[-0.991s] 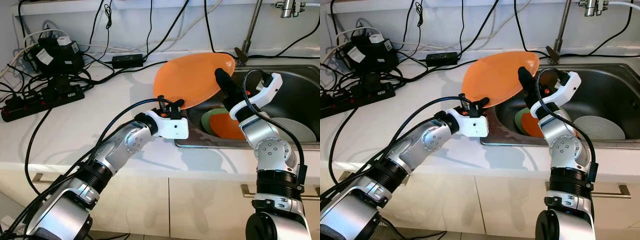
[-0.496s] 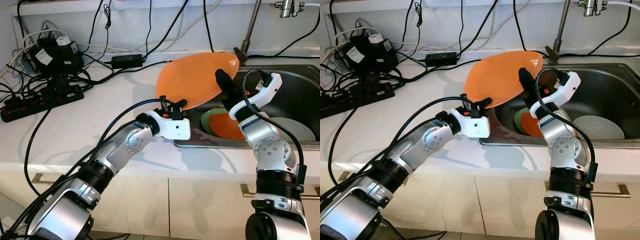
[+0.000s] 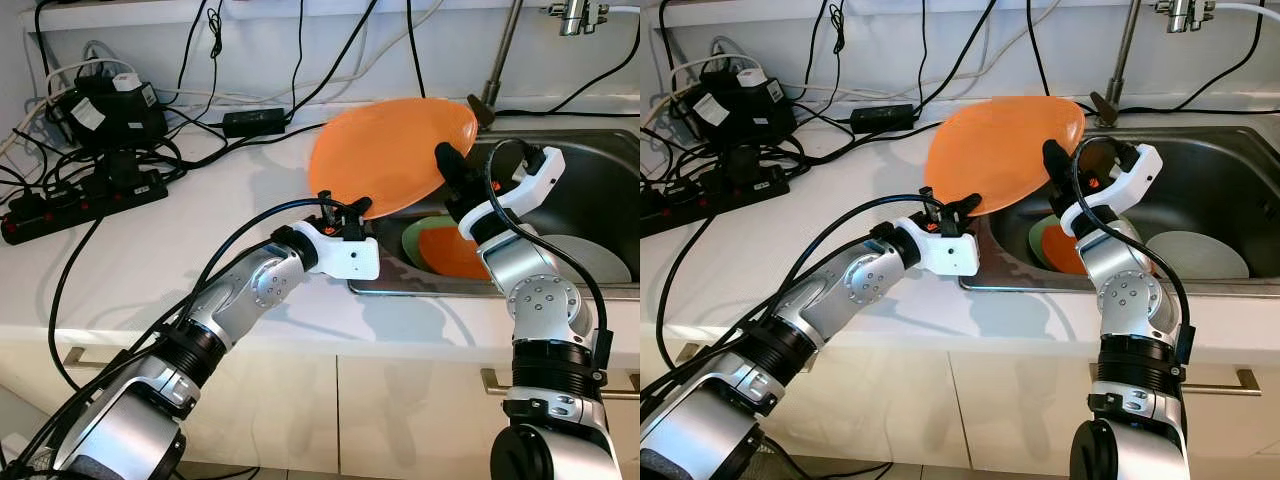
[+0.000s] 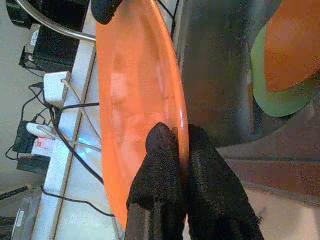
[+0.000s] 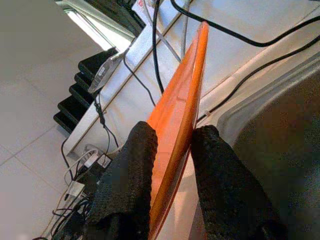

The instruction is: Kitchen organization

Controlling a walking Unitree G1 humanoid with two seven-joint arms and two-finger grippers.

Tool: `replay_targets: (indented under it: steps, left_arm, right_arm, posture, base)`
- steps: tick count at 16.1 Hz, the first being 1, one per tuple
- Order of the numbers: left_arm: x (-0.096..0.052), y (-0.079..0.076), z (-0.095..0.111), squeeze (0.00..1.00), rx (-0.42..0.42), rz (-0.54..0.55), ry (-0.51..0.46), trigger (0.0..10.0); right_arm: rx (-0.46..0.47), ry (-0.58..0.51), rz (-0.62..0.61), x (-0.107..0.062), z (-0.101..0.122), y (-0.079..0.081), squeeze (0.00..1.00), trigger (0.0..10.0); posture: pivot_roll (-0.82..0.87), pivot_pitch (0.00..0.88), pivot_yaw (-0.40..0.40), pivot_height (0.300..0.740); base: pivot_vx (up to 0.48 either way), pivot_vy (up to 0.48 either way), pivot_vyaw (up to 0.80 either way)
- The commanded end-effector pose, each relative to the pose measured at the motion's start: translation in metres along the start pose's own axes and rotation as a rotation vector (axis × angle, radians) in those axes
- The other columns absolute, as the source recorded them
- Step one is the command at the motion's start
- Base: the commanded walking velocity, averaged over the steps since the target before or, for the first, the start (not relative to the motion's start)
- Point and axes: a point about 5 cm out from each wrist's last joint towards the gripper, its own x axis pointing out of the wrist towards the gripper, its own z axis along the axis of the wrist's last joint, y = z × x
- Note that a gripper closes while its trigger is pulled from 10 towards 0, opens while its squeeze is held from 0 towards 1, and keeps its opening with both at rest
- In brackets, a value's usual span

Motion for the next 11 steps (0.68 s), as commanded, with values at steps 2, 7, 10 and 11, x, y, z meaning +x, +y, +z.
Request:
replay_targets:
  steps: [2,7,10,11]
  left_arm:
    - [0.0011,0.0124,0.0037,0.00,0.026,0.048,-0.028,10.0]
    - [0.0013,0.0115,0.0034,1.00,0.010,0.048,-0.032,10.0]
    - [-0.0011,0.0100,0.0049,1.00,-0.014,0.038,-0.060,10.0]
    - [-0.0015,0.0097,0.0050,1.00,-0.015,0.037,-0.062,10.0]
  right_arm:
    - [0.005,-0.012,0.038,0.0063,0.0026,0.0096,0.00,0.0]
    - [0.011,-0.019,0.030,0.0069,0.0031,0.0090,0.00,0.0]
    - [0.025,-0.030,0.007,0.0071,0.0037,0.0059,0.00,0.0]
    - [0.028,-0.032,0.004,0.0070,0.0039,0.0052,0.00,0.0]
  posture:
    - [0.02,0.000,0.073,0.740]
    - [0.02,0.000,0.075,0.740]
    - [0.02,0.000,0.078,0.740]
    - [0.02,0.000,0.078,0.740]
  base:
    - [0.000,0.000,0.00]
    - [0.000,0.000,0.00]
    - [0.000,0.000,0.00]
    - [0.000,0.000,0.00]
